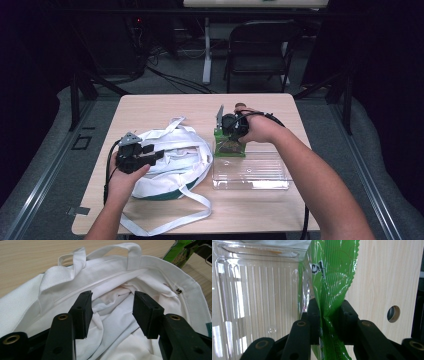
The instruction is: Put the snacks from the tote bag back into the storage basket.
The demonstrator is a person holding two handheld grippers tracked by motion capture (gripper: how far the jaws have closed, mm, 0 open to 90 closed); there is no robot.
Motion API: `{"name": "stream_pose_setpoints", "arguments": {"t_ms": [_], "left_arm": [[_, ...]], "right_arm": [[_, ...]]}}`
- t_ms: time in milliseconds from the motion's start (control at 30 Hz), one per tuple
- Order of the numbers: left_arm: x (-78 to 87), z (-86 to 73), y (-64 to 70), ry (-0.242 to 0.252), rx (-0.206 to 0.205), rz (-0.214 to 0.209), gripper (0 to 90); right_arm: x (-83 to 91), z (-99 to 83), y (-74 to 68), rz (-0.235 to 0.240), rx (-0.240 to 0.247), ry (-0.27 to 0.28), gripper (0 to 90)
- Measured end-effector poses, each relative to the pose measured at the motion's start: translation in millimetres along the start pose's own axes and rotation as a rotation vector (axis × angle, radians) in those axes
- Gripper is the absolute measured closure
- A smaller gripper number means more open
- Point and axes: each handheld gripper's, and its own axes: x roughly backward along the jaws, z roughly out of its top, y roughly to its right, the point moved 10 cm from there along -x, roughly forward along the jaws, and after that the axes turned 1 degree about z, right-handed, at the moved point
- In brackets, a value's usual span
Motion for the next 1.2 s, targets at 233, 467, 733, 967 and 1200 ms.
{"name": "stream_pose_setpoints", "arguments": {"t_ms": [233, 467, 733, 967, 1200], "left_arm": [[0.3, 0.0, -0.9, 0.002, 0.003, 0.002, 50.1], [0.0, 0.2, -0.9, 0.005, 0.005, 0.002, 50.1], [0.3, 1.0, -1.6, 0.009, 0.007, 0.004, 50.1], [1.1, 3.5, -1.6, 0.014, 0.007, 0.002, 50.0], [1.0, 2.5, -2.6, 0.013, 0.011, 0.007, 50.0]], "right_arm": [[-1.3, -1.2, 4.0, -0.019, -0.019, 0.012, 66.5], [-1.1, -2.0, 5.9, -0.029, -0.028, 0.013, 59.4], [0.9, -0.8, 9.8, -0.048, -0.046, 0.032, 48.7], [4.2, 0.3, 9.8, -0.054, -0.050, 0.040, 45.2], [8.7, -0.1, 11.2, -0.062, -0.060, 0.060, 44.4]]}}
